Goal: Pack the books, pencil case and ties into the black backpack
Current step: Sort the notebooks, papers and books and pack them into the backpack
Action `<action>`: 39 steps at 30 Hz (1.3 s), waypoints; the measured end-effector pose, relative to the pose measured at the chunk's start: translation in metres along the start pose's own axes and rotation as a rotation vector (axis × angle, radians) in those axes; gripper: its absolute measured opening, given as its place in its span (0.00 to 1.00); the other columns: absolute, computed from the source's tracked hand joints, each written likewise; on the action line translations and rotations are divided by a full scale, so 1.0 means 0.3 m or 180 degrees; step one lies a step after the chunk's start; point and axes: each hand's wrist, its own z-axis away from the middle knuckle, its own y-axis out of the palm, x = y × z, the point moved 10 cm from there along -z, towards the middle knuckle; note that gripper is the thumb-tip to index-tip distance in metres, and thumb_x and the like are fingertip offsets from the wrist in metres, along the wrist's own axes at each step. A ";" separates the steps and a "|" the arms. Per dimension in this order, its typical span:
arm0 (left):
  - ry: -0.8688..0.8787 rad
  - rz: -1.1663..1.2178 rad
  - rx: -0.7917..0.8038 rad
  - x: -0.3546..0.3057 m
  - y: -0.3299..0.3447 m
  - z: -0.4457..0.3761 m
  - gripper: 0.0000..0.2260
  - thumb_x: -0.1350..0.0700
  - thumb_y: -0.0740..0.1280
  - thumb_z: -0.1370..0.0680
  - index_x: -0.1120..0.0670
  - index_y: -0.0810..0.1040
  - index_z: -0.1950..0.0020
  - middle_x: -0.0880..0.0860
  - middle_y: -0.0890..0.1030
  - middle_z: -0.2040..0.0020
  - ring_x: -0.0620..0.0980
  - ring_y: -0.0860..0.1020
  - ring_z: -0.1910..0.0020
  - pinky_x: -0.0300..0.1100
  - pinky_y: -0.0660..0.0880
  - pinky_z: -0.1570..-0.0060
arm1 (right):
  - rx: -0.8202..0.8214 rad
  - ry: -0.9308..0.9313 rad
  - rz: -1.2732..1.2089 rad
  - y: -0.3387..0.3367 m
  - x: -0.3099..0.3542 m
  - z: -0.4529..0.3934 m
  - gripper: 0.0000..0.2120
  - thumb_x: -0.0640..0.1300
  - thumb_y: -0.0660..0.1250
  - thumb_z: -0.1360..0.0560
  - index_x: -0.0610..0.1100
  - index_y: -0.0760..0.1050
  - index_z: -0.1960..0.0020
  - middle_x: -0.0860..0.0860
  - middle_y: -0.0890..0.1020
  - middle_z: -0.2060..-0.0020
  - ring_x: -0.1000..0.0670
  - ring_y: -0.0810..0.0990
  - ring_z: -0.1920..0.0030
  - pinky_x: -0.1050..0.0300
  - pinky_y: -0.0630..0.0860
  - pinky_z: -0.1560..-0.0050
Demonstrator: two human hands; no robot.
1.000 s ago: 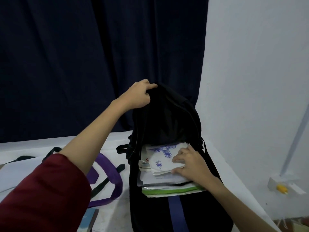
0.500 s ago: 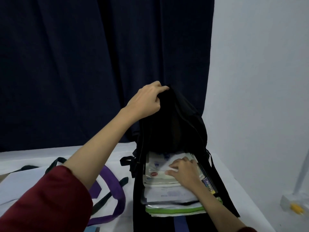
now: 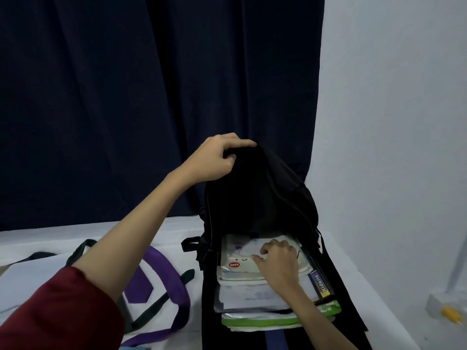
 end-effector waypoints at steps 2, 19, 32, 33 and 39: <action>-0.0018 0.0094 0.0072 0.000 0.001 0.001 0.23 0.70 0.59 0.24 0.50 0.77 0.36 0.40 0.74 0.55 0.34 0.72 0.68 0.28 0.68 0.65 | 0.0051 0.0125 -0.0078 0.007 -0.016 -0.003 0.17 0.56 0.70 0.28 0.44 0.82 0.49 0.50 0.82 0.51 0.47 0.76 0.45 0.53 0.68 0.43; -0.0242 0.0211 0.0074 0.049 0.020 0.038 0.21 0.67 0.61 0.23 0.48 0.76 0.35 0.40 0.74 0.54 0.33 0.72 0.66 0.26 0.69 0.62 | -0.0829 0.0153 -0.1016 -0.195 -0.010 0.164 0.11 0.51 0.72 0.32 0.42 0.81 0.65 0.51 0.82 0.68 0.47 0.79 0.64 0.48 0.77 0.56; -0.2170 0.2272 0.1024 0.405 0.281 0.833 0.13 0.62 0.64 0.21 0.48 0.80 0.41 0.47 0.82 0.48 0.43 0.79 0.54 0.40 0.78 0.59 | -0.1270 -0.1096 -0.1805 -0.358 0.506 0.227 0.12 0.47 0.62 0.28 0.43 0.78 0.65 0.52 0.78 0.71 0.49 0.74 0.66 0.56 0.67 0.59; -0.2365 0.2315 0.0926 0.460 0.258 0.925 0.12 0.61 0.64 0.21 0.49 0.81 0.41 0.46 0.83 0.49 0.43 0.80 0.53 0.39 0.77 0.59 | -0.1069 -0.1130 -0.1794 -0.296 0.568 0.227 0.12 0.48 0.61 0.29 0.43 0.78 0.65 0.53 0.77 0.71 0.49 0.74 0.67 0.56 0.67 0.60; -0.3766 0.3097 -0.1487 1.001 -0.124 1.429 0.11 0.65 0.58 0.20 0.57 0.77 0.42 0.53 0.81 0.47 0.52 0.78 0.45 0.45 0.74 0.49 | 0.0799 -0.1090 -0.1652 0.192 1.022 0.243 0.08 0.46 0.65 0.27 0.45 0.79 0.62 0.54 0.79 0.68 0.50 0.74 0.62 0.53 0.72 0.58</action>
